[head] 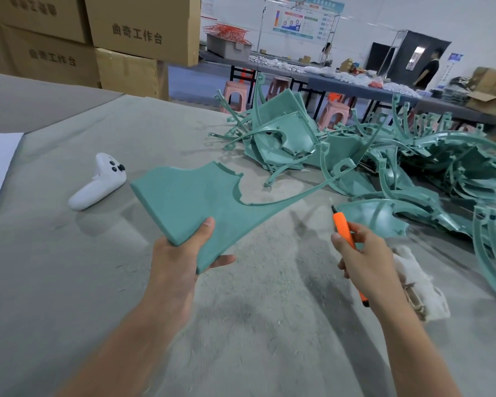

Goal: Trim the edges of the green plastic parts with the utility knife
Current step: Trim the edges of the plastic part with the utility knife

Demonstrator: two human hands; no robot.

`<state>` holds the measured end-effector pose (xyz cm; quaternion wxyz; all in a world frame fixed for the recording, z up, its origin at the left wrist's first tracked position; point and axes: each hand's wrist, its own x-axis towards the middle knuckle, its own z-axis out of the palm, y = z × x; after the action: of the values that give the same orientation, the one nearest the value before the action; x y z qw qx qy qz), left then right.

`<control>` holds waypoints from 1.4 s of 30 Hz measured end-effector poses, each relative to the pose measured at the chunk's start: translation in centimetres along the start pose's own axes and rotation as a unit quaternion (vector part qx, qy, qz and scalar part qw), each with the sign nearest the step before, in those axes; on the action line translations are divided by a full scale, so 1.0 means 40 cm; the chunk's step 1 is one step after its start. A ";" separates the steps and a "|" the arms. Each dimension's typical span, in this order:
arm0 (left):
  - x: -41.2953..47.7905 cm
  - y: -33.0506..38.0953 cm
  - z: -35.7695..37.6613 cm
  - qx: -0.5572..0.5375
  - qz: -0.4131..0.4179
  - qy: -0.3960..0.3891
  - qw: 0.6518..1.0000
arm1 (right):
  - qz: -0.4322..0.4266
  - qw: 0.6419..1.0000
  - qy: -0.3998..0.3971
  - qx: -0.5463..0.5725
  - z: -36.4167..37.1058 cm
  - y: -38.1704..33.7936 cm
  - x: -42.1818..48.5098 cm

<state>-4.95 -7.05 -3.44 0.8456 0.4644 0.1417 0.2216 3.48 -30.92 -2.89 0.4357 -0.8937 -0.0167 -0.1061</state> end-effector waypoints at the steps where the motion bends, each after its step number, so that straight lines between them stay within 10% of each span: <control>1: 0.001 -0.001 0.000 0.006 0.004 0.002 1.000 | 0.001 1.000 0.009 0.018 -0.002 0.000 0.002; 8: -0.003 -0.005 0.005 0.064 0.063 0.005 0.996 | -0.062 0.960 0.180 0.205 0.003 -0.042 -0.017; 11: -0.013 -0.007 0.013 0.118 0.139 0.012 0.983 | -0.060 0.932 0.132 0.331 -0.006 -0.077 -0.041; 19: -0.029 -0.033 -0.018 0.434 0.562 -0.191 0.677 | 0.060 0.795 -0.271 0.539 0.017 -0.145 -0.097; 23: -0.026 -0.027 -0.016 0.473 0.592 -0.182 0.626 | 0.037 0.851 -0.213 0.479 0.014 -0.138 -0.092; 26: -0.019 -0.023 0.000 0.511 0.537 -0.095 0.664 | 0.010 0.887 -0.163 0.433 0.004 -0.132 -0.084; 31: -0.016 -0.005 0.021 0.282 0.151 -0.043 0.946 | -0.019 0.905 -0.114 0.409 -0.008 -0.131 -0.081; 42: -0.002 -0.011 0.017 0.158 -0.087 -0.045 0.983 | -0.039 0.903 -0.082 0.419 0.012 -0.143 -0.096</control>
<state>-4.62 -7.78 -3.45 0.7832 0.5874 0.1771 0.1008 -0.91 -26.75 0.48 0.7626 -0.6328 -0.1305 -0.0324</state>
